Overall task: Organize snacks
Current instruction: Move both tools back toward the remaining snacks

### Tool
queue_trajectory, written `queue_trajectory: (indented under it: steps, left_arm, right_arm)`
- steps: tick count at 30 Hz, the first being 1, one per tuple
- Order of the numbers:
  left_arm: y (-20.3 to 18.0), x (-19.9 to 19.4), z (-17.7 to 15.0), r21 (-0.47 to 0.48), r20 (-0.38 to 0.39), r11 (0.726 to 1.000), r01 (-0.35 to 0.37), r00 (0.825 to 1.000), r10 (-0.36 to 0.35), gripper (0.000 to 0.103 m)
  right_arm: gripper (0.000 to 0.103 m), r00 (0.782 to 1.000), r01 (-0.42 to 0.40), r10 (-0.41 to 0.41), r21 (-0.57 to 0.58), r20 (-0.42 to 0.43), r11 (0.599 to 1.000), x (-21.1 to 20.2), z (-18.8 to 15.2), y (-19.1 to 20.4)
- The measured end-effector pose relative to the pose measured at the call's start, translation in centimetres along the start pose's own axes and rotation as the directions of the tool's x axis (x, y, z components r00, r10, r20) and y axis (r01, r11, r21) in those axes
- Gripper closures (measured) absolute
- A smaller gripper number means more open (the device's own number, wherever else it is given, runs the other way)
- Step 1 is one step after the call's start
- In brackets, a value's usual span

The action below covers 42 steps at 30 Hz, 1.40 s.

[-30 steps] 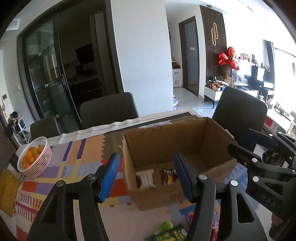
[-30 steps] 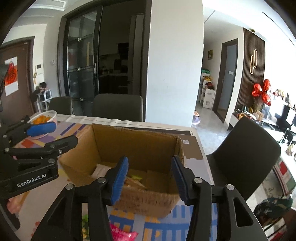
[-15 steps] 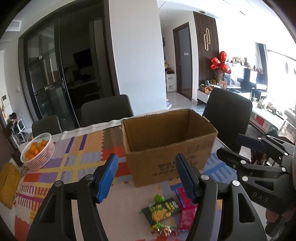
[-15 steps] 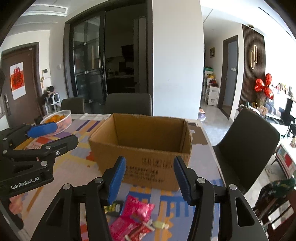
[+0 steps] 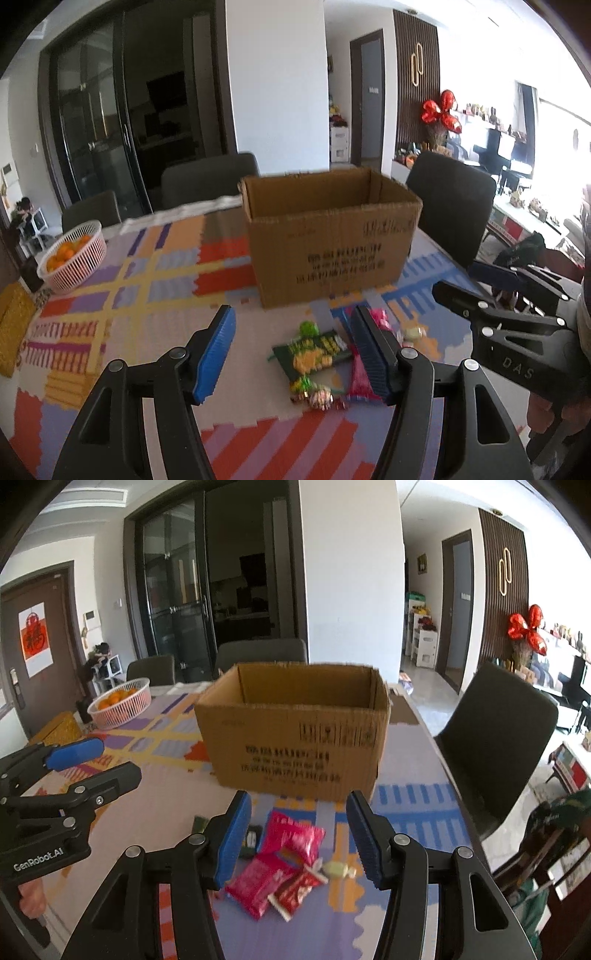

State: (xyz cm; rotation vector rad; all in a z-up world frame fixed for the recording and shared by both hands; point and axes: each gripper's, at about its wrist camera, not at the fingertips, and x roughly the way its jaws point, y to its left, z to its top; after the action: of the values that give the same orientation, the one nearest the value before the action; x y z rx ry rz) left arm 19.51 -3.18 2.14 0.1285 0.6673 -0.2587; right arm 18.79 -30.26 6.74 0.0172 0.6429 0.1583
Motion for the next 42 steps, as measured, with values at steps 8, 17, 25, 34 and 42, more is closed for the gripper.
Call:
queue_trajectory:
  steps: [8, 17, 25, 34, 42]
  left_arm:
    - [0.0, 2.2, -3.8, -0.034, -0.106, 0.999, 0.027, 0.994, -0.03, 0.039]
    - [0.1, 5.1, -6.4, -0.099, -0.202, 0.994, 0.053, 0.977, -0.073, 0.039]
    - [0.1, 7.5, -7.9, -0.149, -0.251, 0.985, 0.082, 0.961, -0.118, 0.04]
    - [0.0, 9.9, -8.4, -0.182, -0.281, 0.979, 0.094, 0.949, -0.143, 0.047]
    - [0.2, 10.9, -8.2, -0.2, -0.275, 0.975, 0.096, 0.95, -0.15, 0.052]
  right_arm:
    - [0.048, 0.995, 0.002, -0.001, 0.011, -0.1, 1.0, 1.7, -3.6, -0.1]
    - [0.048, 0.982, 0.01, -0.003, 0.032, -0.19, 0.999, 3.7, -6.5, -0.4]
    - [0.048, 0.971, 0.033, -0.019, 0.052, -0.238, 0.998, 5.5, -7.7, -1.1]
    - [0.048, 0.968, 0.034, -0.011, 0.087, -0.251, 0.996, 6.8, -8.0, -1.5]
    - [0.048, 0.964, 0.02, 0.01, 0.109, -0.266, 0.994, 8.1, -8.0, -1.6]
